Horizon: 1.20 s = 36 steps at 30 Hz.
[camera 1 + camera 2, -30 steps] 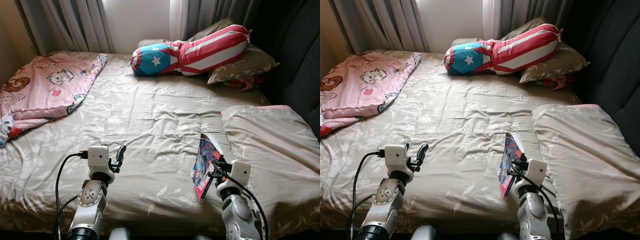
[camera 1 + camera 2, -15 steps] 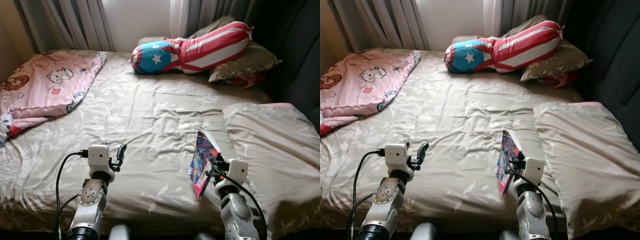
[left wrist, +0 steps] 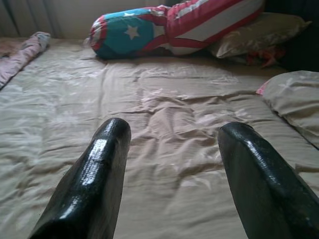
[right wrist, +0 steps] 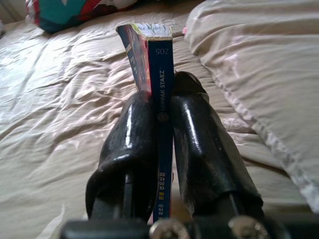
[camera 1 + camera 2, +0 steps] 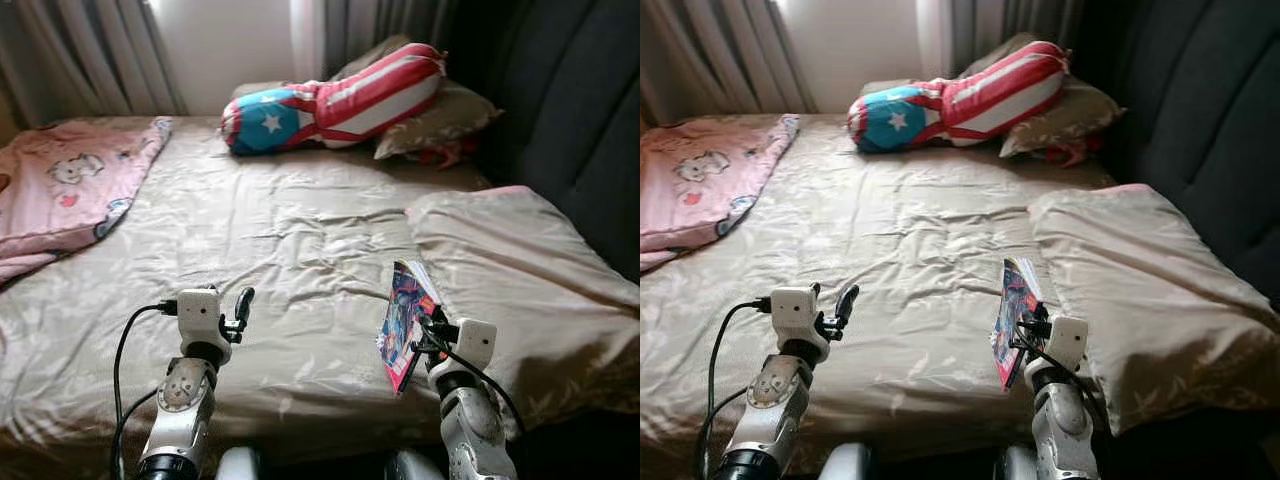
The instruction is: Clean up the room
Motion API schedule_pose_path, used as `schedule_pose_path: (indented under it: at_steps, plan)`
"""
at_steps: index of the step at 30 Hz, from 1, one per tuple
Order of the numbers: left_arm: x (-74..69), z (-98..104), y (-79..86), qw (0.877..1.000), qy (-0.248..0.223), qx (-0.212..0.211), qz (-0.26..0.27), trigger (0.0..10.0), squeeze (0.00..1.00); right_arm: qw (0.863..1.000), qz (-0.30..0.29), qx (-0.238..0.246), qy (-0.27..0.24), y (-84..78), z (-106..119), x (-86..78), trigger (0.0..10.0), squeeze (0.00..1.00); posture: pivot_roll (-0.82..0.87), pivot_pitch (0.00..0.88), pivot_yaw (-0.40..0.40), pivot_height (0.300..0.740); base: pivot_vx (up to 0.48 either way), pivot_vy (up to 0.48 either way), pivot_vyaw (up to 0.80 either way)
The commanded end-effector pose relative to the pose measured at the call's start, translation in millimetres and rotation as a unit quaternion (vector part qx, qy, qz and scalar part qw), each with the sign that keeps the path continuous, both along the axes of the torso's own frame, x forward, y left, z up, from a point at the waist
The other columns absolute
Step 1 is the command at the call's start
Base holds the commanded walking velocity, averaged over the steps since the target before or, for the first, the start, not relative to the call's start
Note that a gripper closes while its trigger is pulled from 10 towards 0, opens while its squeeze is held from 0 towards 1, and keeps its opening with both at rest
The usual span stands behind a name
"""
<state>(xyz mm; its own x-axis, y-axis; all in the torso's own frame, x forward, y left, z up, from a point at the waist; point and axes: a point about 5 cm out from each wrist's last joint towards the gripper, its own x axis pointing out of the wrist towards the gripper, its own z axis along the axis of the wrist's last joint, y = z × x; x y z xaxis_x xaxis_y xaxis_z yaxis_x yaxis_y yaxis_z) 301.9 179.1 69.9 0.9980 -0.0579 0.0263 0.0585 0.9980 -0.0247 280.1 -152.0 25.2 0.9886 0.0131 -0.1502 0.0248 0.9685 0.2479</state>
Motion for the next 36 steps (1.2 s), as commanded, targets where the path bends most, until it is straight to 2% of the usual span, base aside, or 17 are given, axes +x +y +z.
schedule_pose_path:
  at_steps: [1, 6, 13, 29, 36]
  plan:
    - [1.8, 3.9, -0.4, 1.000, -0.005, 0.004, -0.002, 10.0, 0.00, 0.999, 0.009, 0.000, -0.034, 2.9, 11.9, 6.1, 10.0, 0.00, -0.03, 0.000, -0.020, 0.622, 0.000, 0.000, 0.00]
    - [2.1, 4.5, 0.0, 1.000, -0.006, 0.005, -0.001, 10.0, 0.00, 0.998, 0.030, -0.009, -0.047, 6.5, 14.9, 6.1, 10.0, 0.00, -0.03, 0.000, -0.020, 0.622, 0.000, 0.000, 0.00]
    - [2.3, 4.7, 0.2, 1.000, -0.006, 0.005, 0.000, 10.0, 0.00, 0.998, 0.044, -0.012, -0.054, 11.1, 16.8, 5.5, 10.0, 0.00, -0.03, 0.000, -0.020, 0.622, 0.000, 0.000, 0.76]
    - [1.6, 3.4, -0.6, 1.000, -0.005, 0.005, -0.001, 10.0, 0.00, 0.998, 0.035, -0.010, -0.047, 5.8, 15.9, 8.1, 10.0, 0.00, -0.03, 0.000, -0.019, 0.622, 0.000, 0.000, 0.00]
    - [1.6, 3.6, -0.4, 1.000, -0.005, 0.005, -0.001, 10.0, 0.00, 0.997, 0.050, -0.024, -0.049, 8.2, 17.0, 9.3, 10.0, 0.00, -0.03, 0.000, -0.017, 0.622, 0.251, 0.000, 0.06]
